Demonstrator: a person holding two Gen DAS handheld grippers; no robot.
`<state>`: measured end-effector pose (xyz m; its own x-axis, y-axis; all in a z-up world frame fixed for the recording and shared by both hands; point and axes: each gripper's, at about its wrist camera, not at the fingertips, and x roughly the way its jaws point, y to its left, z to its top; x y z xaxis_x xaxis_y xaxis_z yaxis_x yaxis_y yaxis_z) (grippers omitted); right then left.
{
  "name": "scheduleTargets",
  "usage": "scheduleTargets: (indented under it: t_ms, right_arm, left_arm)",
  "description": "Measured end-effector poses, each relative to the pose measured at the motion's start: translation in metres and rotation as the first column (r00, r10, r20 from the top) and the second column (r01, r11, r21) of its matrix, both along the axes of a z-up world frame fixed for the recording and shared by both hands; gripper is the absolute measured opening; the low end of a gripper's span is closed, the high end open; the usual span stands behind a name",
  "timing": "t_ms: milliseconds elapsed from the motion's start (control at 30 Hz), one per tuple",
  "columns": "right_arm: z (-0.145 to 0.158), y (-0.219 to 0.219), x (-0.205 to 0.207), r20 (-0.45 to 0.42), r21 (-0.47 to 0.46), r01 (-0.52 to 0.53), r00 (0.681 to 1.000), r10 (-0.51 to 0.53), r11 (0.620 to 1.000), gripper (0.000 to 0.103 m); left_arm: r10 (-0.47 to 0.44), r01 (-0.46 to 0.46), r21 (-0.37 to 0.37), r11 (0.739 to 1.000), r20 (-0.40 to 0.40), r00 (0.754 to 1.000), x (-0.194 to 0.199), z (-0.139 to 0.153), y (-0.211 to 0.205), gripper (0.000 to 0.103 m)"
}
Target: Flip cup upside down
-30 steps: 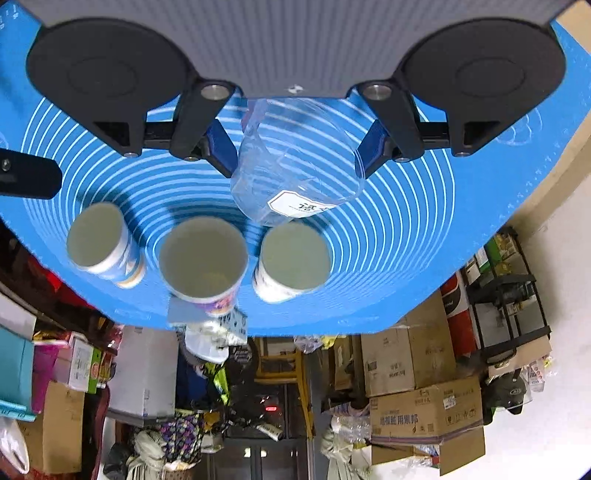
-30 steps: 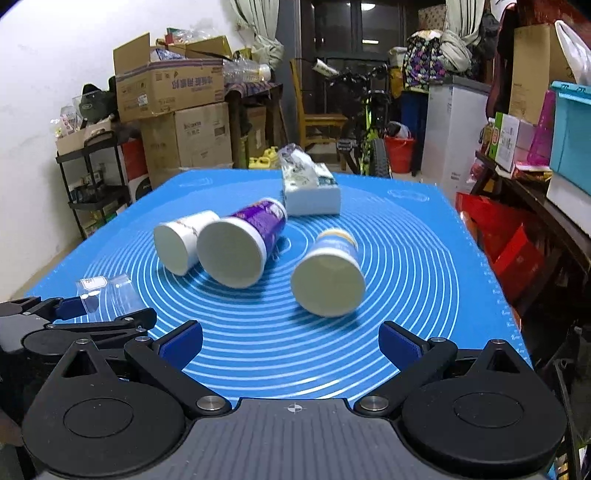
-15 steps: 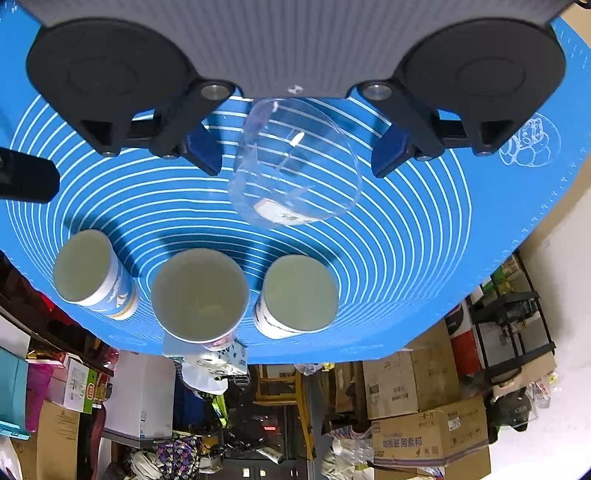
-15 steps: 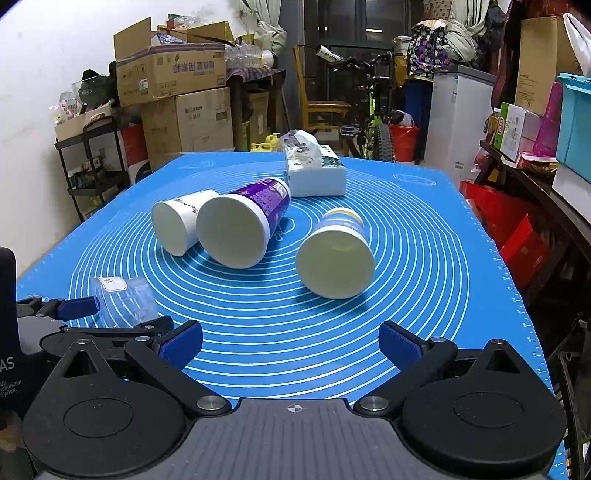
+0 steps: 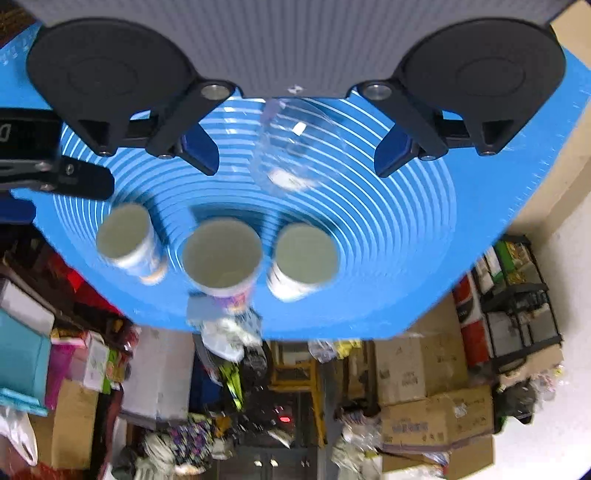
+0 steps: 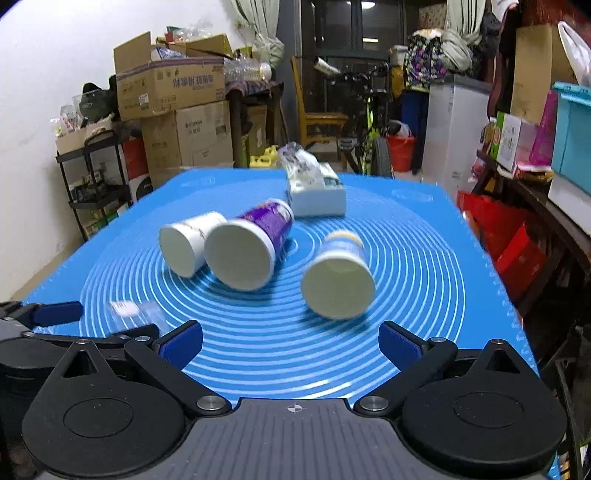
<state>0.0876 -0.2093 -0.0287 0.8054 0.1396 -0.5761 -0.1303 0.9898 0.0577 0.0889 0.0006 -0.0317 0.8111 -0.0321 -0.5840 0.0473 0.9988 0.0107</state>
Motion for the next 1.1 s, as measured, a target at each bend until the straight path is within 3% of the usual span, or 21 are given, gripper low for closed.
scheduleTargets:
  t_ms: [133, 200, 300, 433, 567, 733, 867, 1100]
  right_arm:
    - [0.013, 0.006, 0.002, 0.0, 0.043, -0.012, 1.0, 0.012, 0.999, 0.101]
    - [0.017, 0.011, 0.007, -0.019, 0.075, -0.014, 1.0, 0.016, 0.997, 0.101]
    - [0.021, 0.02, 0.017, -0.067, 0.146, -0.019, 0.997, 0.029, 0.989, 0.101]
    - [0.019, 0.033, 0.038, -0.172, 0.242, -0.012, 0.983, 0.056, 0.97, 0.099]
    - [0.008, 0.048, 0.061, -0.272, 0.311, 0.024, 0.96, 0.065, 0.95, 0.092]
    - [-0.014, 0.055, 0.087, -0.423, 0.425, 0.137, 0.904, 0.063, 0.895, 0.087]
    - [-0.029, 0.062, 0.101, -0.493, 0.465, 0.207, 0.868, 0.057, 0.861, 0.084]
    - [-0.042, 0.082, 0.115, -0.559, 0.448, 0.236, 0.827, 0.064, 0.862, 0.079]
  left_arm:
    - [0.08, -0.082, 0.022, 0.996, 0.084, 0.993, -0.005, 0.019, 0.017, 0.094]
    - [0.151, -0.159, 0.047, 0.986, 0.14, 0.979, -0.005, 0.024, 0.029, 0.102]
    - [0.252, -0.263, 0.042, 0.964, 0.181, 0.951, -0.001, 0.026, 0.05, 0.103]
    - [0.352, -0.361, 0.019, 0.932, 0.185, 0.918, 0.011, 0.022, 0.078, 0.103]
    - [0.429, -0.432, -0.007, 0.902, 0.137, 0.893, 0.023, 0.006, 0.099, 0.103]
    - [0.458, -0.459, -0.013, 0.888, 0.113, 0.882, 0.026, -0.005, 0.11, 0.103]
    - [0.462, -0.464, -0.008, 0.886, 0.112, 0.88, 0.026, -0.009, 0.112, 0.103]
    - [0.454, -0.453, -0.032, 0.891, 0.084, 0.887, 0.026, -0.012, 0.118, 0.103]
